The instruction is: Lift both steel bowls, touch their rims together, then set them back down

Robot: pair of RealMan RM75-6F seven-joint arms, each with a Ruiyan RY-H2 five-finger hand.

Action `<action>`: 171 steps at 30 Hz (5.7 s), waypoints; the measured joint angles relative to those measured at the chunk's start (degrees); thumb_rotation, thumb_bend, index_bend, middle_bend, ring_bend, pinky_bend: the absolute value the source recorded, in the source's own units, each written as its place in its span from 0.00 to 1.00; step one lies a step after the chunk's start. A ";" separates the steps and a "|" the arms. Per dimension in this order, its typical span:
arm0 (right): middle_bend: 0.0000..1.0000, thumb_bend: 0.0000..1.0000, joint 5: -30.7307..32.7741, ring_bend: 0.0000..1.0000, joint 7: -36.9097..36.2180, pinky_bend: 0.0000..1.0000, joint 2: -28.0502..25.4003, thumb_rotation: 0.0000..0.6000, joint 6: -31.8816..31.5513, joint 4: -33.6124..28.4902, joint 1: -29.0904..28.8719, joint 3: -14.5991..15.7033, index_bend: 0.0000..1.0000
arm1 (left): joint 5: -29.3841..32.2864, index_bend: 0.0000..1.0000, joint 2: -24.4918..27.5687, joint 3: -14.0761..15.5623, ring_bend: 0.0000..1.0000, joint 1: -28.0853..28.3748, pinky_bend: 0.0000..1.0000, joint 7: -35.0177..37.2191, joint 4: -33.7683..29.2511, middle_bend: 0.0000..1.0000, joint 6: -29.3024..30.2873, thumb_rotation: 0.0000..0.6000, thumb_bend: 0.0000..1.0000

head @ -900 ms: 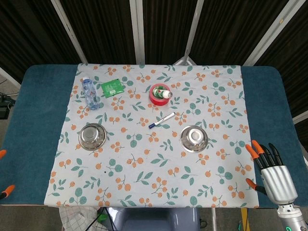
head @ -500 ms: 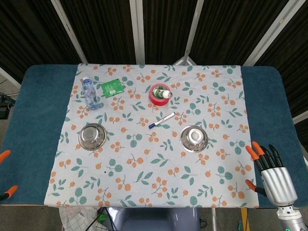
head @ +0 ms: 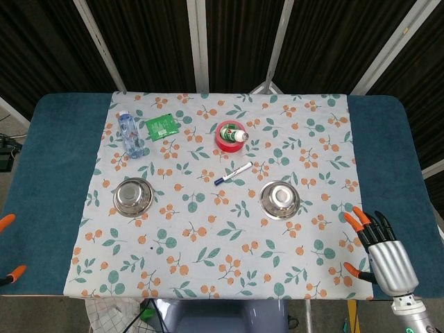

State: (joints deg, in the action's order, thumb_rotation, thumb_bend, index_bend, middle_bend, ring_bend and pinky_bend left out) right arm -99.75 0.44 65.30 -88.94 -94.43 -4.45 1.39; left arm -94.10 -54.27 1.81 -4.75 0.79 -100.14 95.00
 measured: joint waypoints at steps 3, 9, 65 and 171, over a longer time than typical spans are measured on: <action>0.06 0.00 0.45 0.11 -0.16 0.00 -0.52 1.00 1.55 -1.44 -1.22 -0.68 0.14 | 0.11 0.17 -0.03 -0.09 0.00 0.13 0.00 -0.44 -0.28 0.00 -0.07 1.00 0.00; 0.06 0.00 3.83 0.11 3.45 0.00 -2.28 1.00 8.26 -7.46 -5.26 -3.29 0.14 | 0.02 0.17 -0.15 -0.15 0.00 0.07 0.00 -0.67 -0.36 0.00 0.19 1.00 0.00; 0.13 0.00 62.51 0.23 43.51 0.01 21.32 1.00 34.86 4.76 -40.00 -13.65 0.15 | 4.30 0.17 -1.90 -1.48 0.00 0.19 0.00 -7.08 -1.51 0.00 -1.04 1.00 0.00; 0.34 0.00 41.18 0.38 12.77 0.13 -8.13 1.00 25.88 -10.17 -27.50 -13.52 0.38 | 49.37 0.25 -28.78 -8.40 0.03 45.17 0.15 -27.68 13.98 0.13 -42.88 1.00 0.02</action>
State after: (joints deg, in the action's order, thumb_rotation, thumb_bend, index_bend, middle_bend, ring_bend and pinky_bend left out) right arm -58.57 13.21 57.17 -63.06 -104.61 -31.95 -12.13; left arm -44.73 -83.05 -6.59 40.43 -26.89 -86.16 52.12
